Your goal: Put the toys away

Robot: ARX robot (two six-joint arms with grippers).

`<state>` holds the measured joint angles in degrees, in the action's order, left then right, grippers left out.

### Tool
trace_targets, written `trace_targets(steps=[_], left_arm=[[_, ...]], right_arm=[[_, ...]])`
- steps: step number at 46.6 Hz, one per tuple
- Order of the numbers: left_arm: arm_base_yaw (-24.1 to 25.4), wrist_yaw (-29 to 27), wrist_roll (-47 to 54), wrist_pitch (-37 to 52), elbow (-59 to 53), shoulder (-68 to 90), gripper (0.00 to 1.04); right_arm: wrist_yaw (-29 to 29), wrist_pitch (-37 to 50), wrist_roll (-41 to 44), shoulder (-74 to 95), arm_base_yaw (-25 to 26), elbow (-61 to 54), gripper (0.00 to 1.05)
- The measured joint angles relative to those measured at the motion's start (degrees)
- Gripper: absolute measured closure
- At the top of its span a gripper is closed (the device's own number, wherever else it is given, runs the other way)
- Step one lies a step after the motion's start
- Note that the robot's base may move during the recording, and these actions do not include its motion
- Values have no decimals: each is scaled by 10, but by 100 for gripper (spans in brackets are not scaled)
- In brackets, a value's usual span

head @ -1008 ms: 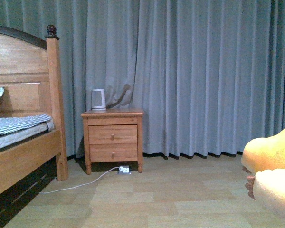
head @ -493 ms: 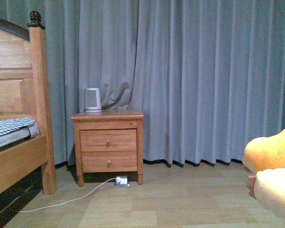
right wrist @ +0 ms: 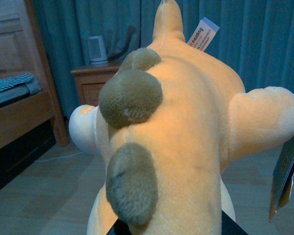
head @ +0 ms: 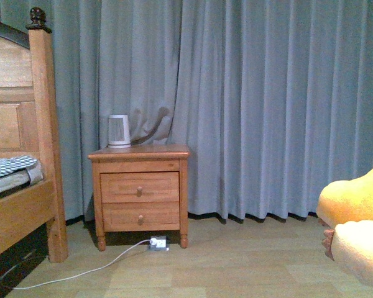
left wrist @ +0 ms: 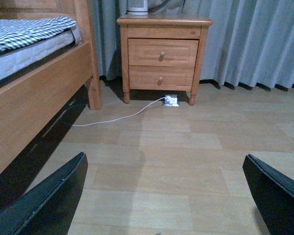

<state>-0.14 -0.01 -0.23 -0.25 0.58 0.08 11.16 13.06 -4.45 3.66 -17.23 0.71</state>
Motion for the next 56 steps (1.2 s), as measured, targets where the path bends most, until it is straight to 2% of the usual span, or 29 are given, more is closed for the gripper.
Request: trace_targets(steps=[56], left_arm=[[0, 0, 0, 0, 0, -1, 6]], right_arm=[[0, 0, 0, 0, 0, 0, 97]])
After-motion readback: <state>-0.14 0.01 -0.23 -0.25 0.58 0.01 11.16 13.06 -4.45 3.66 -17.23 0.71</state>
